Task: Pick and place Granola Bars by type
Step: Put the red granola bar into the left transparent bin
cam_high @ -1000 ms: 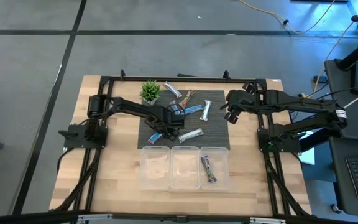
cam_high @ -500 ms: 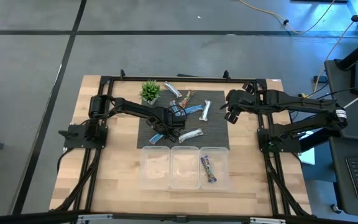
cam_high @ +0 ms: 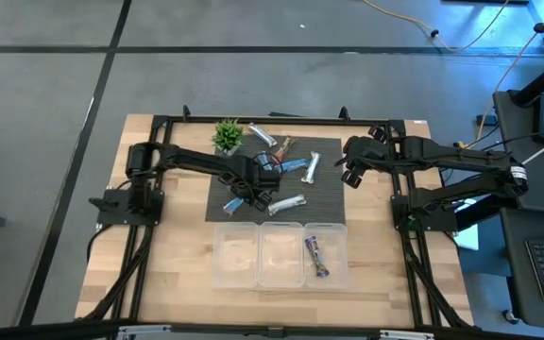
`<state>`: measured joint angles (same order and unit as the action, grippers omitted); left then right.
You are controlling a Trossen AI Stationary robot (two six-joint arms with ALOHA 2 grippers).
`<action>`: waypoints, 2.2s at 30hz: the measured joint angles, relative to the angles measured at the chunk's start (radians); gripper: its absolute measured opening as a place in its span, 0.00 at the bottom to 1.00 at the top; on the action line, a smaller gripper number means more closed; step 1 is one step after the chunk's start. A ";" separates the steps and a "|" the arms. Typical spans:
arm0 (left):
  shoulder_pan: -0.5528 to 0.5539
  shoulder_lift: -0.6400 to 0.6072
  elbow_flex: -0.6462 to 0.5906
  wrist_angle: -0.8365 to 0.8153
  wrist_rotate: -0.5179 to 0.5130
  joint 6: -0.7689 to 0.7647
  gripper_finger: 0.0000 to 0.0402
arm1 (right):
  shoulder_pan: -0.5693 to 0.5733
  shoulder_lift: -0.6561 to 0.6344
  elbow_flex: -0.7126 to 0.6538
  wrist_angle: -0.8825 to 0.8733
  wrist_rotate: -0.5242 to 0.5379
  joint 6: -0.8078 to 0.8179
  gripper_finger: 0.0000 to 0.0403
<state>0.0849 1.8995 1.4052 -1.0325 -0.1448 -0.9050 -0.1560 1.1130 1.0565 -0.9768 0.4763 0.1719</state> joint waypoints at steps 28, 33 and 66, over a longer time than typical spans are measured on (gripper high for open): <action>-0.482 -0.115 0.058 0.091 -0.146 -0.625 0.15 | 0.000 0.046 0.000 0.292 -0.036 -0.050 0.42; -0.493 -0.037 0.057 0.084 -0.092 -0.653 0.15 | 0.000 0.105 0.000 0.326 -0.118 -0.079 0.42; -0.489 0.067 0.057 0.091 -0.098 -0.622 0.32 | 0.074 0.373 0.000 0.505 -0.535 -0.450 0.42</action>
<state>-0.4042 1.9663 1.4624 -0.9419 -0.2426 -1.5266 -0.0824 1.4857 1.0569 -0.4721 -0.0587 -0.2778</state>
